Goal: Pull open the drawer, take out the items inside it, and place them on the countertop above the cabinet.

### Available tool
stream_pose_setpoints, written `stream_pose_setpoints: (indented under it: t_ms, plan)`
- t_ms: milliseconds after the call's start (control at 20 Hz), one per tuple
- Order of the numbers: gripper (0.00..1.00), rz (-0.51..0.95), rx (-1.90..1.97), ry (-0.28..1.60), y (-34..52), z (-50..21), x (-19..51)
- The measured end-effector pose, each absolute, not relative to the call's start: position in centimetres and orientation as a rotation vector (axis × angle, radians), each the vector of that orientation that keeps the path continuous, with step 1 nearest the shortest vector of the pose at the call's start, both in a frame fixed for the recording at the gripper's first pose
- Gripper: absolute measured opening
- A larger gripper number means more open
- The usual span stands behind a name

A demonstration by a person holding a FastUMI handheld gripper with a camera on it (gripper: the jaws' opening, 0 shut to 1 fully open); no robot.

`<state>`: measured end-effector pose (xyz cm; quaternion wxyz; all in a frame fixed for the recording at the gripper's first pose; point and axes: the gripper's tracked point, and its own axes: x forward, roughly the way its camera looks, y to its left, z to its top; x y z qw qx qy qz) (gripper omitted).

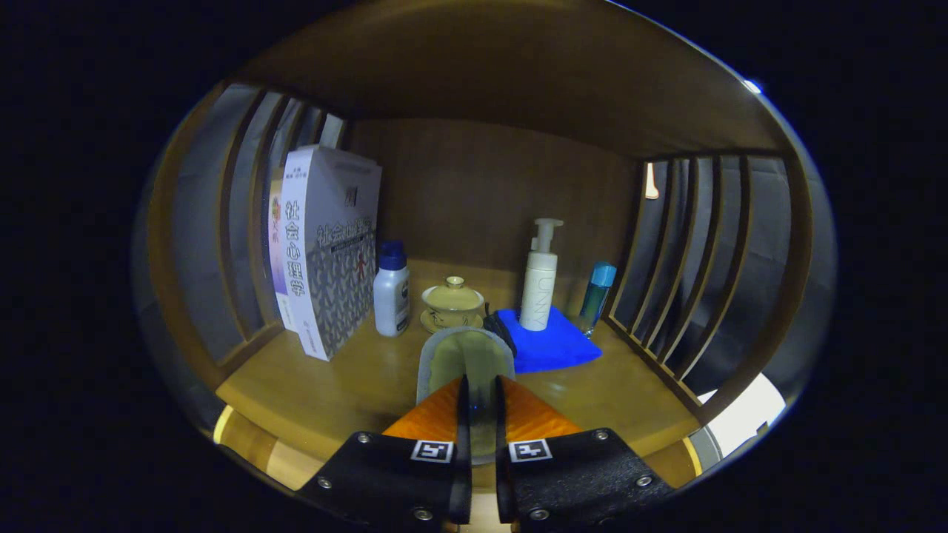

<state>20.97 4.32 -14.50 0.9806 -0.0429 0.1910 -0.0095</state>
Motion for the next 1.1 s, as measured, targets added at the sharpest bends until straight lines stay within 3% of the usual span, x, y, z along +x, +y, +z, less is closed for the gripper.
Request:
stream_pose_setpoints:
  t_ms: [600,650,850,1100]
  plan:
    - [0.29,0.055,-0.133,0.394,4.7,-16.4,22.4]
    - [0.38,0.067,-0.119,0.383,4.9,-16.0,22.2]
    - [0.96,0.122,0.069,0.246,5.8,-11.7,18.7]
    - [0.96,0.147,0.14,0.05,5.0,-6.3,10.3]
